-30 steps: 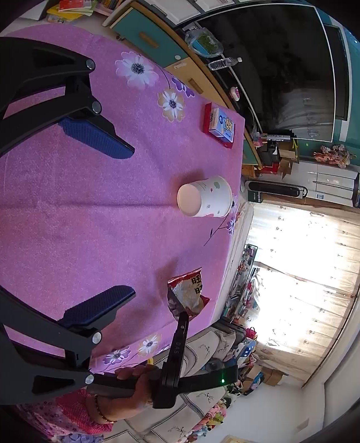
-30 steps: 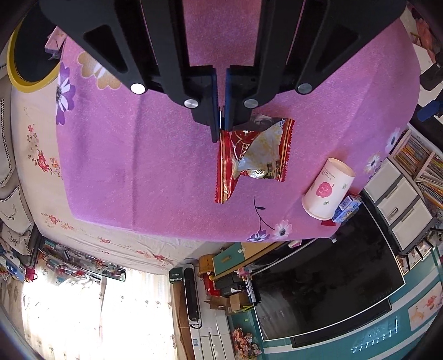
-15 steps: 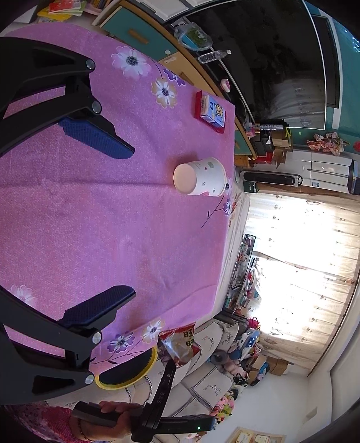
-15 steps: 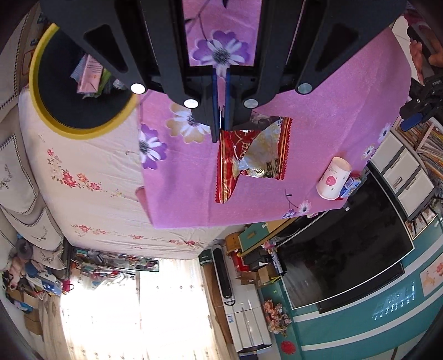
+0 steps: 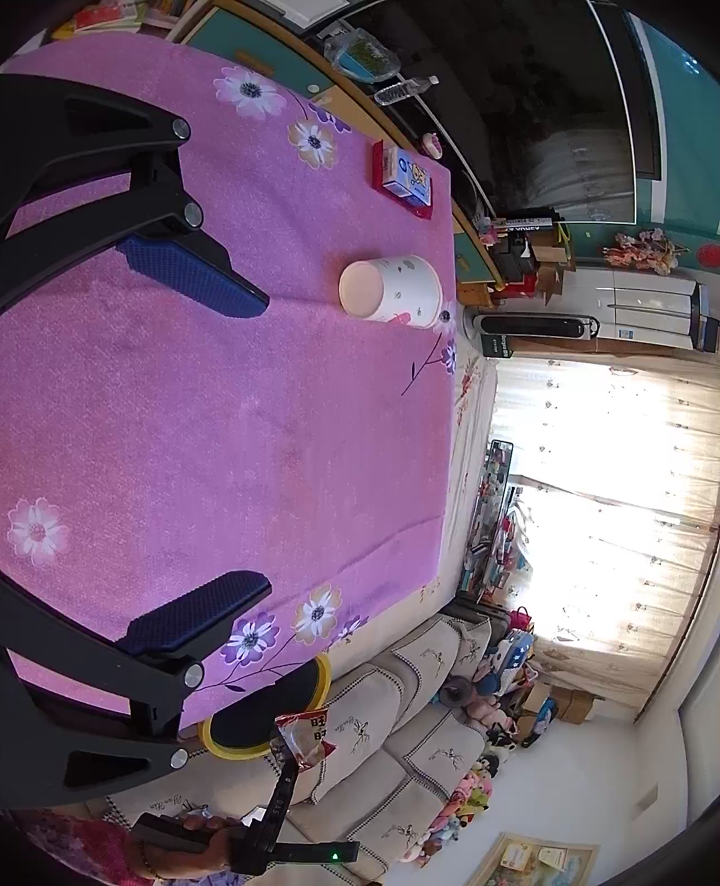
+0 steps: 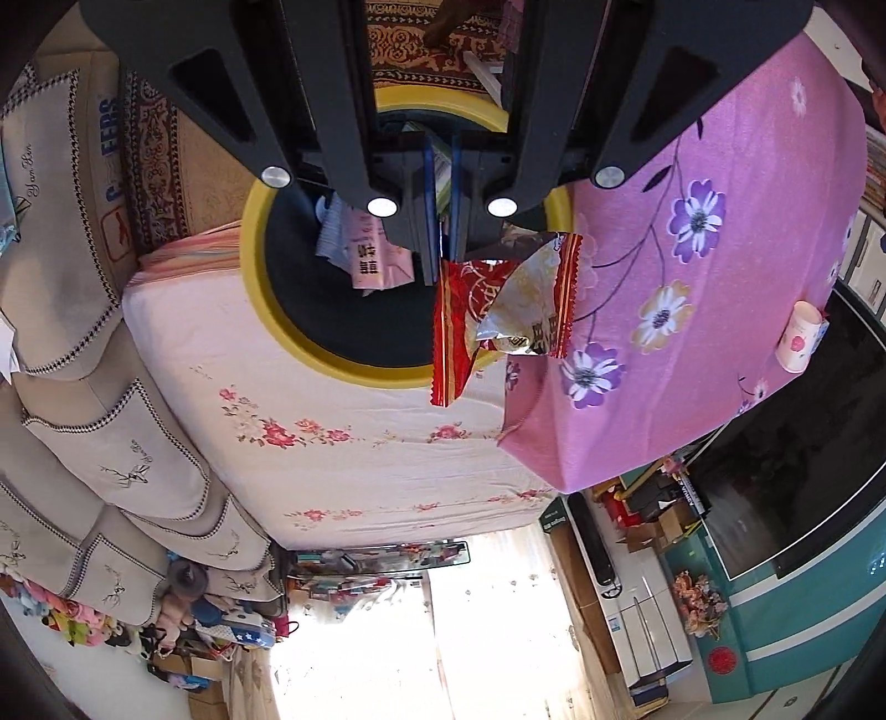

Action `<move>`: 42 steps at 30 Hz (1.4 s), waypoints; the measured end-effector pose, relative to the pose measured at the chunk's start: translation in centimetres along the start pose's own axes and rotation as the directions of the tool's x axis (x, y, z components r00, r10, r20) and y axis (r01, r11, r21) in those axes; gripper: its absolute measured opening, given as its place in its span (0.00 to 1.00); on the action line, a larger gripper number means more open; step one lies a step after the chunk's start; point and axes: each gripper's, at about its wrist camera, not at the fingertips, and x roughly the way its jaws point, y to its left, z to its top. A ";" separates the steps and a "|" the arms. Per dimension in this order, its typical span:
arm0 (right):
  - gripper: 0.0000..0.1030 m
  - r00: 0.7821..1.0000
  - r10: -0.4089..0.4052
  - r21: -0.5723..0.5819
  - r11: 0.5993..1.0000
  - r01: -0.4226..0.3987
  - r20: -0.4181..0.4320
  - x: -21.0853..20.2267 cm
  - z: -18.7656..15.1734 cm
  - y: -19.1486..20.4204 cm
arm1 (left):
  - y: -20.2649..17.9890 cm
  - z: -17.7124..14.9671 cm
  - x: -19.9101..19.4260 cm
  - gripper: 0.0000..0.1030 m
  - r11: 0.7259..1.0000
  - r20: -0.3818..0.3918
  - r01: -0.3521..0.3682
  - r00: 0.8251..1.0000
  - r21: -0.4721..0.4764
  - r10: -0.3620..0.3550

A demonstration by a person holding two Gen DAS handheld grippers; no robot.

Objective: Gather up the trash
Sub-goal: 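Carry the snack wrapper over the bin and open the right gripper, then grasp the white paper cup with the left gripper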

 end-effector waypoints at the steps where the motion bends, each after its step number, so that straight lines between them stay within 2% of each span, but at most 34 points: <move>1: 0.04 1.000 -0.009 0.002 1.000 0.009 -0.001 0.2 -0.1 -0.3 | -0.4 0.1 0.0 0.89 1.000 0.000 0.002 1.000 0.008 -0.002; 5: 0.07 0.999 -0.031 -0.003 1.000 0.031 -0.030 1.2 -0.2 -1.0 | -1.3 0.2 -0.1 0.89 1.000 0.002 0.004 1.000 0.030 -0.004; 6: 0.13 0.998 -0.043 -0.015 0.999 0.043 -0.045 1.5 -0.2 -0.8 | -1.4 0.2 -0.1 0.89 0.999 0.002 0.003 1.000 0.034 -0.003; 7: 0.28 0.997 -0.051 -0.021 0.999 0.050 -0.052 1.9 -0.2 -0.7 | -1.5 0.3 -0.2 0.89 0.999 0.002 0.002 1.000 0.036 -0.002; 9: 0.43 0.996 -0.068 -0.034 0.997 0.066 -0.064 2.2 -0.3 -0.5 | -1.6 0.3 -0.3 0.89 0.999 0.005 0.000 1.000 0.037 0.000; 23: 0.48 0.999 -0.043 -0.053 0.998 0.042 -0.030 1.0 0.0 1.0 | 0.1 0.2 1.6 0.89 1.000 -0.037 -0.010 0.999 0.007 0.010; 28: 0.50 0.999 -0.029 -0.071 0.997 0.027 -0.029 1.2 0.2 2.2 | 2.0 1.9 3.7 0.89 1.000 -0.048 -0.024 0.999 0.004 0.025; 33: 0.50 0.999 -0.023 -0.082 0.996 0.019 -0.043 2.0 0.4 3.3 | 5.7 5.3 7.4 0.92 0.998 -0.057 -0.067 0.996 -0.016 0.066; 42: 0.50 0.996 -0.014 -0.098 0.995 0.006 -0.084 4.5 1.2 5.2 | 12.3 9.9 16.6 0.92 0.989 -0.201 -0.123 0.974 -0.080 0.104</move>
